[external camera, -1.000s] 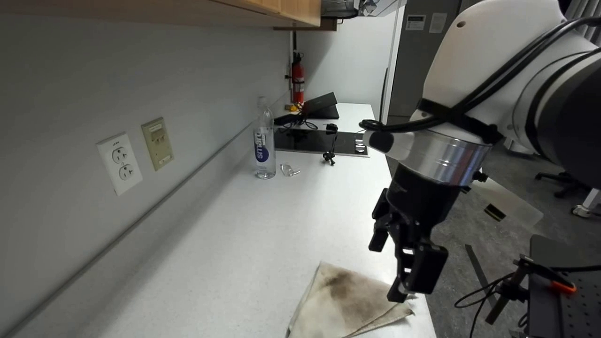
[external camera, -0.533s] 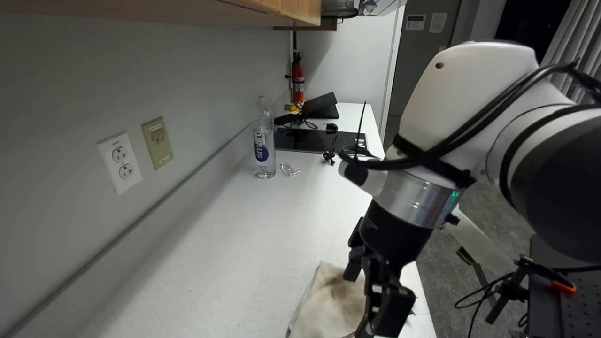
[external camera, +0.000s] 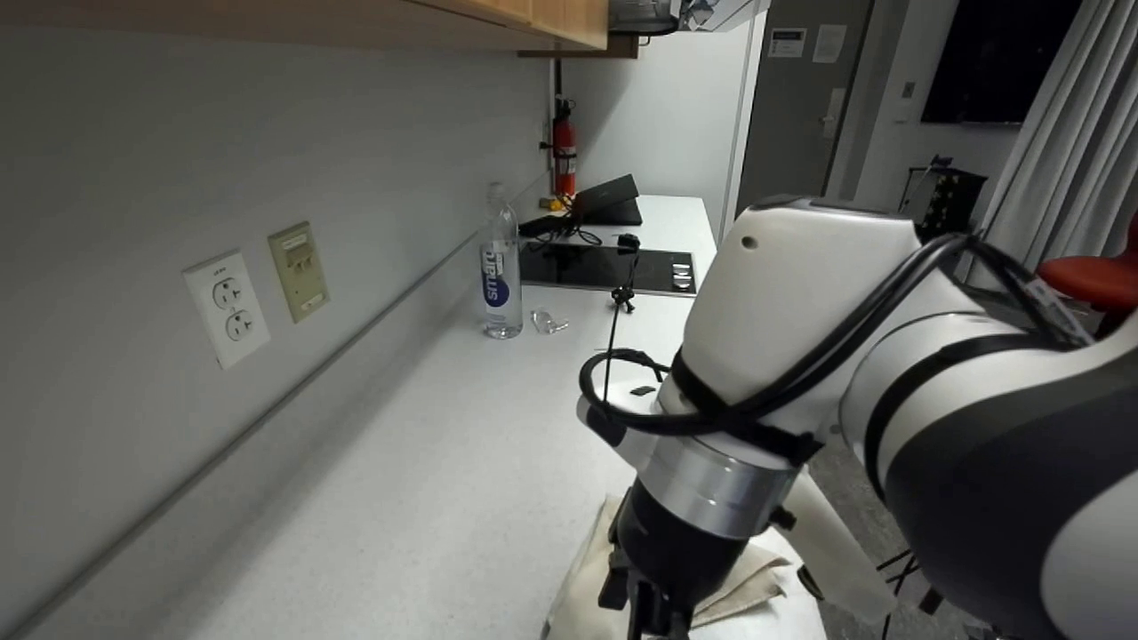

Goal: Unfold the towel

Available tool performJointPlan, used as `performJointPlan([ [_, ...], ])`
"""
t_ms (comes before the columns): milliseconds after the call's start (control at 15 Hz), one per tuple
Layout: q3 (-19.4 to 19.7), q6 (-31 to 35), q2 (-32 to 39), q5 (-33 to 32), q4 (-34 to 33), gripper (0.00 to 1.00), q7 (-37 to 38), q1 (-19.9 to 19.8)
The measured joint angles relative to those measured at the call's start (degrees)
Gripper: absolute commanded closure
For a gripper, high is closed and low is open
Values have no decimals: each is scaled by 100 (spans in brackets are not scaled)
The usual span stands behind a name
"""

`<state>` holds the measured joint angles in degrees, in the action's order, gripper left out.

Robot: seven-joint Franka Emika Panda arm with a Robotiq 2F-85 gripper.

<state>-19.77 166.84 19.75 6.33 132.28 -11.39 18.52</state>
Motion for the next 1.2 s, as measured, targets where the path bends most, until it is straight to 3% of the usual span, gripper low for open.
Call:
performJointPlan([
  [400, 323, 334, 753, -635, -402, 0, 379, 113],
  [667, 416, 339, 1079, -701, -711, 0, 487, 156],
  [733, 416, 339, 1145, -702, -770, 4, 501, 157],
  [867, 411, 339, 1254, -702, -861, 29, 533, 157],
  [1000, 408, 339, 1335, -701, -932, 38, 566, 156],
  [1200, 400, 339, 1400, -700, -1011, 62, 626, 143],
])
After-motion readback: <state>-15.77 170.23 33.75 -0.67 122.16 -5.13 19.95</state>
